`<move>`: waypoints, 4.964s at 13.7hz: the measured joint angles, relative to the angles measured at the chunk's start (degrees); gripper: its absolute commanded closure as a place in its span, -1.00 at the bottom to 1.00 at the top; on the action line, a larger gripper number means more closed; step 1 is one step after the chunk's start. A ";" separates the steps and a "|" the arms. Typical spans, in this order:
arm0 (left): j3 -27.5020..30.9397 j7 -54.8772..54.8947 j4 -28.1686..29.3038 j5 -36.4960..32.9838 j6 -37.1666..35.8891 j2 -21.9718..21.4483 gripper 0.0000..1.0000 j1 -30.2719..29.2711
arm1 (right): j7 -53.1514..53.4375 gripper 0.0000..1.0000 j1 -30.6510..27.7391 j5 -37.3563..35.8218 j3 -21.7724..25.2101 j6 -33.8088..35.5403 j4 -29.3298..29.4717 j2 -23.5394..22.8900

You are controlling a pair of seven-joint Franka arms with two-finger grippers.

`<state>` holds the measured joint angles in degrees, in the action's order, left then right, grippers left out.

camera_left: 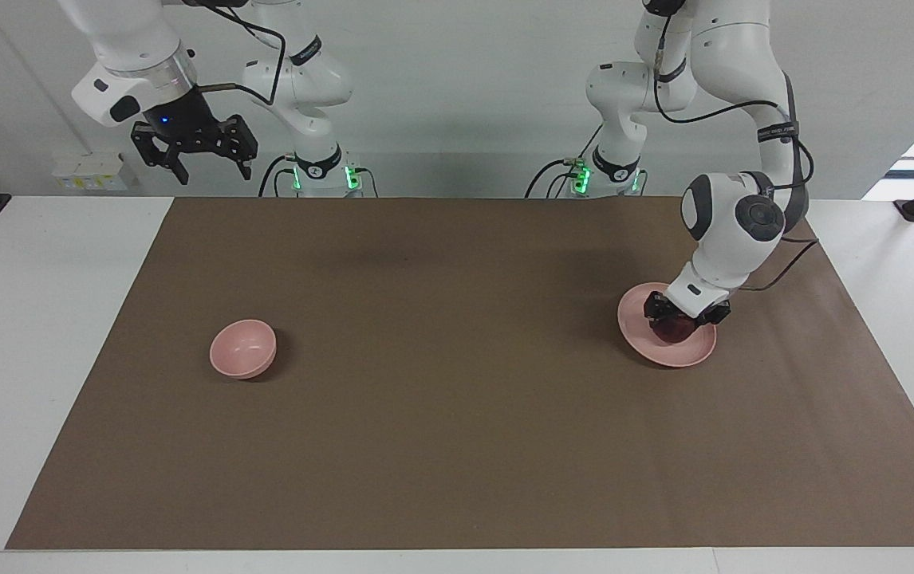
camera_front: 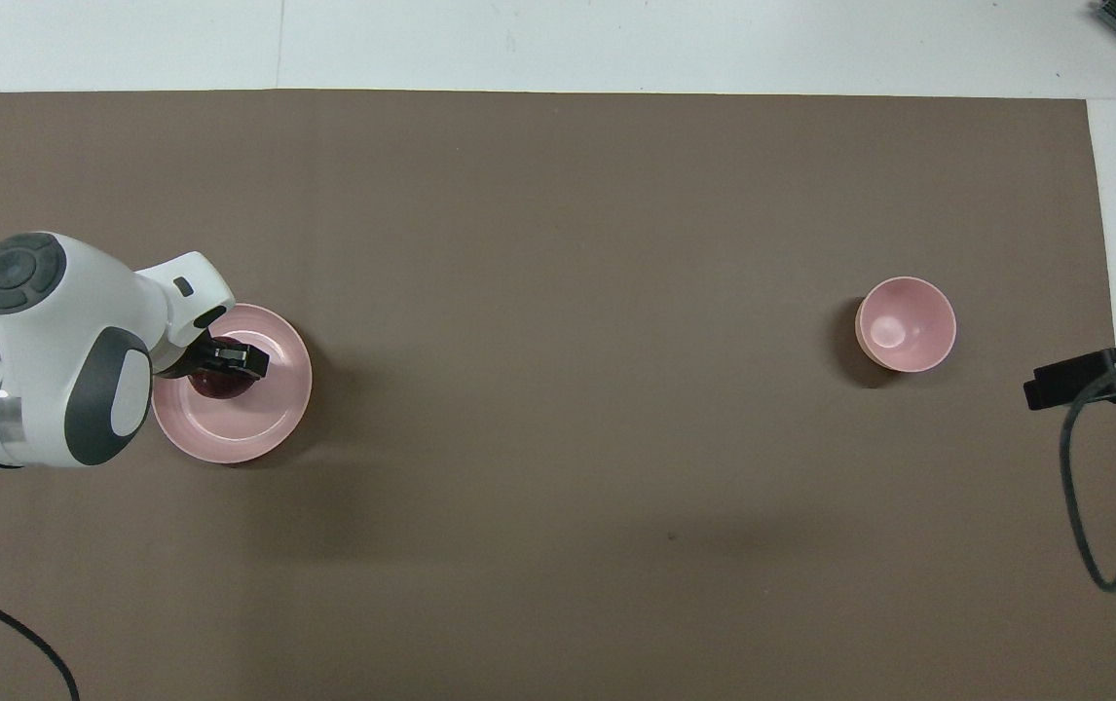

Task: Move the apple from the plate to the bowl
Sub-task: 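Reach the left gripper down to the red apple on the plate, then grasp and lift the apple with the left gripper while the right gripper advances, then carry the apple toward the right gripper with the left gripper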

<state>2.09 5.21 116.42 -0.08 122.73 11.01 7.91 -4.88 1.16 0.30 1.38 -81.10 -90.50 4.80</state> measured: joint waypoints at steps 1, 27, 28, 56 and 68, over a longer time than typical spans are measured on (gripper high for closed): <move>-0.11 0.00 -2.54 0.00 -2.95 0.14 1.00 0.07 | 0.00 -1.00 0.00 0.32 0.00 -0.18 -0.01 0.00; -9.04 -36.39 -29.49 22.67 -23.75 4.75 1.00 7.10 | -17.29 -1.00 -5.72 43.99 0.39 -8.69 -25.32 7.62; -9.08 -39.82 -29.49 26.68 -23.86 4.76 1.00 7.11 | -17.29 -1.00 -5.66 44.44 0.38 -8.69 -25.76 7.93; -15.89 -71.20 -23.10 82.40 -30.20 4.71 1.00 7.40 | 7.88 -1.00 -3.28 69.77 -0.70 -10.54 -33.91 14.19; -20.81 -71.90 -22.39 87.38 -23.84 5.76 1.00 9.64 | 9.23 -1.00 0.66 70.50 -1.07 -15.94 -34.29 14.17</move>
<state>-18.72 -66.70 94.03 87.30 98.89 16.77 17.55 4.35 1.82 70.80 0.31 -97.04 -124.78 18.97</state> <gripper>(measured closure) 0.207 0.000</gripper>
